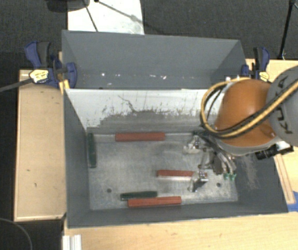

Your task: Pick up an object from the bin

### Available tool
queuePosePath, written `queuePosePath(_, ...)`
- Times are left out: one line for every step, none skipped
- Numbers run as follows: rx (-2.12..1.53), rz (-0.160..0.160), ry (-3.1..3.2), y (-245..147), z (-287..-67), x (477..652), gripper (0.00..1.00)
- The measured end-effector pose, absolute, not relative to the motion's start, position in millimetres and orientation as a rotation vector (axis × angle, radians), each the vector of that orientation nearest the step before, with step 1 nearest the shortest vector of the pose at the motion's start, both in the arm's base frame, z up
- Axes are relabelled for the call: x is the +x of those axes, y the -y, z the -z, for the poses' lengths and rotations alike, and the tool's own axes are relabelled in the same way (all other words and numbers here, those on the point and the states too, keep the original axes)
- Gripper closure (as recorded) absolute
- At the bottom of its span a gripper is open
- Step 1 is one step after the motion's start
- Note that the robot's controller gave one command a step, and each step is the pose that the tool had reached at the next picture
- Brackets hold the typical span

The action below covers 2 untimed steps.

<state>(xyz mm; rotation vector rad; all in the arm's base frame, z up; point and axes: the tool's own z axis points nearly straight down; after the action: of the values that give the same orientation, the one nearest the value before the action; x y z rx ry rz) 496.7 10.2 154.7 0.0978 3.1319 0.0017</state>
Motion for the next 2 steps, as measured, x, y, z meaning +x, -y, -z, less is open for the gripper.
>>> queuePosePath(0.141,-0.001,-3.140,-17.9,-115.4,500.1,0.00)
queuePosePath(0.213,-0.002,-3.130,-24.7,-114.0,508.6,0.00)
